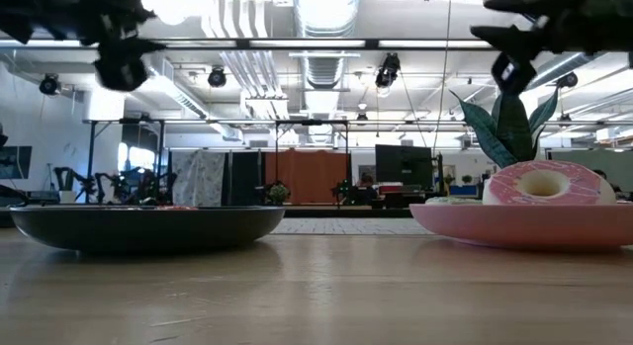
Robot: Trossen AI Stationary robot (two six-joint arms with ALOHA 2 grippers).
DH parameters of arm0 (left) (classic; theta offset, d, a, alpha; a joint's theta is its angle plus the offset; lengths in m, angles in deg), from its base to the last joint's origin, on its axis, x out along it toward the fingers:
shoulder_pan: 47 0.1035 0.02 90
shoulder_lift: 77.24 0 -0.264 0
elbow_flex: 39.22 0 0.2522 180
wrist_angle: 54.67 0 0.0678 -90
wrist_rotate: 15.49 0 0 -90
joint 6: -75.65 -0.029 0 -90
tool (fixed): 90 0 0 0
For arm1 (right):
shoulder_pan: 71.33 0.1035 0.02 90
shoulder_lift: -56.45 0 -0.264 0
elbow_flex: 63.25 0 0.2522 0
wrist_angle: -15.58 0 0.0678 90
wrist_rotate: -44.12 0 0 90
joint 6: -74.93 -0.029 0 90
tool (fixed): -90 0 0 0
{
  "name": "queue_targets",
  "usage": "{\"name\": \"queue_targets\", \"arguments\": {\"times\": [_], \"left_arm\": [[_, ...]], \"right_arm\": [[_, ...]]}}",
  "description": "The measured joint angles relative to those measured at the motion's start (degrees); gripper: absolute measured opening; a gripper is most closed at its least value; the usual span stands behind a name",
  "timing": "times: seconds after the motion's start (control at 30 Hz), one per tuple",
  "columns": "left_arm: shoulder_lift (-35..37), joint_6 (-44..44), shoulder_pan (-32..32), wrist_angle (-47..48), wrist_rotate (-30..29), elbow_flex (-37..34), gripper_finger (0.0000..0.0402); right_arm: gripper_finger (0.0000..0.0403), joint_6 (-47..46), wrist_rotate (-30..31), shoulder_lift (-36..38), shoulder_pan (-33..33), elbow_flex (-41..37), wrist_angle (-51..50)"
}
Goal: Pick & Place donuts
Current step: Return to Home Position
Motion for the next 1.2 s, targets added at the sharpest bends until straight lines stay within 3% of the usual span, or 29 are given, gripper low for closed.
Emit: {"name": "queue_targets", "arguments": {"times": [0.2, 0.4, 0.5, 0.7, 0.83, 1.2], "left_arm": [[0.15, -9.94, 0.03, -14.47, -0.12, 0.00, 0.0144], [0.43, -13.57, 0.03, -18.89, 1.61, -2.18, 0.0144], [0.93, -13.59, 0.03, -23.70, 1.60, -6.20, 0.0144], [1.46, -8.84, 0.03, -47.12, 3.38, -18.71, 0.0144], [1.59, -3.91, 0.03, -56.52, 4.55, -25.95, 0.0144], [1.11, 2.48, 0.05, -53.53, 4.03, -26.38, 0.0144]], "right_arm": [[0.0134, 1.99, 0.19, 10.88, 0.02, -5.01, -5.02], [0.0126, 2.01, 0.24, 18.86, 0.06, -9.93, -4.98], [0.0123, 1.91, 0.86, 21.55, 0.06, -12.27, -4.86], [0.0128, 1.86, 0.83, 22.38, 0.09, -13.27, -9.92], [0.0133, 1.83, 0.83, 21.56, 0.09, -13.27, -12.68], [0.0125, 1.78, 0.81, 20.61, 0.09, -13.27, -13.46]]}}
